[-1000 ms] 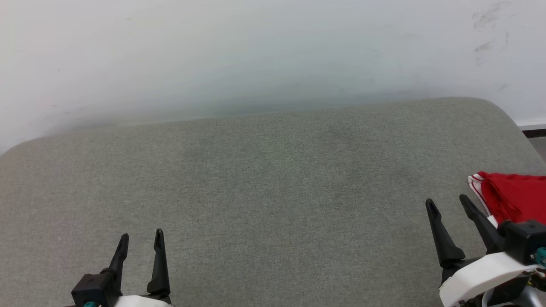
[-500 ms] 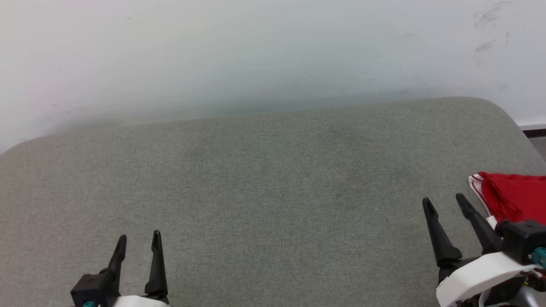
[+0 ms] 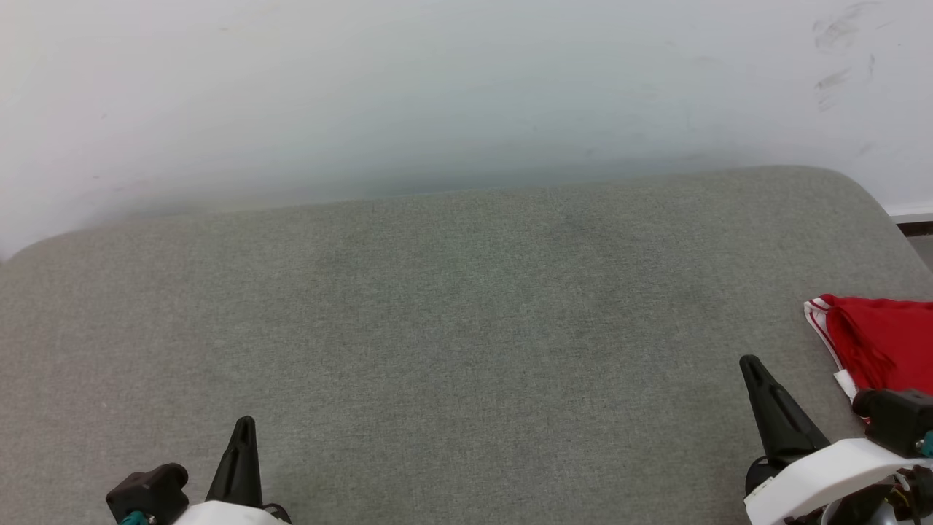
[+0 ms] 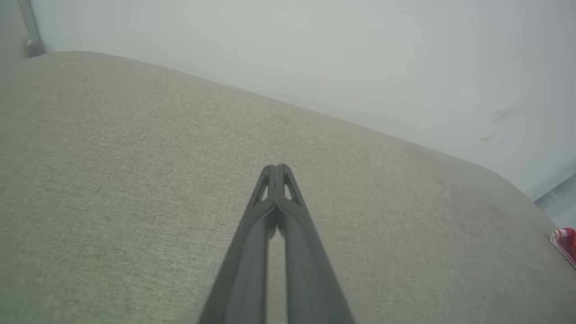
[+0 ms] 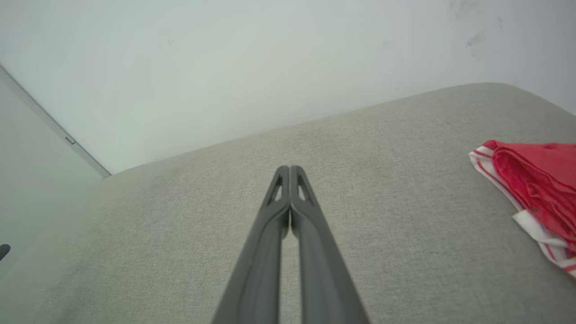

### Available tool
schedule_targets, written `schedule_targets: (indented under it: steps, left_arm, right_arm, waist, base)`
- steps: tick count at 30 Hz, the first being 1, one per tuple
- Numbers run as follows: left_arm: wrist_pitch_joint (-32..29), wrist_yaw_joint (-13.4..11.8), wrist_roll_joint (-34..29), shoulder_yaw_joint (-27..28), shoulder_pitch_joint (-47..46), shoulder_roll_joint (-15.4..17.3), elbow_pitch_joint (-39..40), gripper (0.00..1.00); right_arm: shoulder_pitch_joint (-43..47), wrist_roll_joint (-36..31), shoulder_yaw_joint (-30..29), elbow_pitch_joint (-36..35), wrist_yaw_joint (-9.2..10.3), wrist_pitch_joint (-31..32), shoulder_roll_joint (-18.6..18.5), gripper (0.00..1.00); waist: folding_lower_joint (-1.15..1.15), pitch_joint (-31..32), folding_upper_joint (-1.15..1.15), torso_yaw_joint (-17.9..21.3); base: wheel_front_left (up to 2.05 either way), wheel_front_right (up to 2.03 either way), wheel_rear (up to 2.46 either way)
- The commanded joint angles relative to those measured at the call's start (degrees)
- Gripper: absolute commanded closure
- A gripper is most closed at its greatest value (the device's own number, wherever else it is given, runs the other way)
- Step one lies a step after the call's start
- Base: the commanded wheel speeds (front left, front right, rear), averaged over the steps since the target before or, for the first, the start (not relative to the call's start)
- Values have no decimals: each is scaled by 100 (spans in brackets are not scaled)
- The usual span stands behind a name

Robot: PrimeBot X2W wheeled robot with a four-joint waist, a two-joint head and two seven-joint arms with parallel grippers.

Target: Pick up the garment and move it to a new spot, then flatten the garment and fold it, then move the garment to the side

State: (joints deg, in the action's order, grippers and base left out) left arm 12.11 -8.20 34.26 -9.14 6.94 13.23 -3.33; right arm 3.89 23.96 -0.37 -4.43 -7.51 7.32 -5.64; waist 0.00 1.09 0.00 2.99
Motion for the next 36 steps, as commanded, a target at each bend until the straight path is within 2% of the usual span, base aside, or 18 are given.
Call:
schedule_targets:
  steps: [1, 36]
  left_arm:
    - [-41, 52, 162, 66, -173, -3, 55, 100]
    - [-795, 752, 2797, 657, -720, -397, -464, 100]
  right_arm:
    - [-165, 211, -28, -28, 0, -31, 2, 100]
    - [-580, 3247, -254, 814, 1, -93, 96, 100]
  waist:
    - [0, -1, 0, -3]
    - [0, -42, 0, -100]
  base:
    - [0, 0, 0]
    - [0, 0, 0]
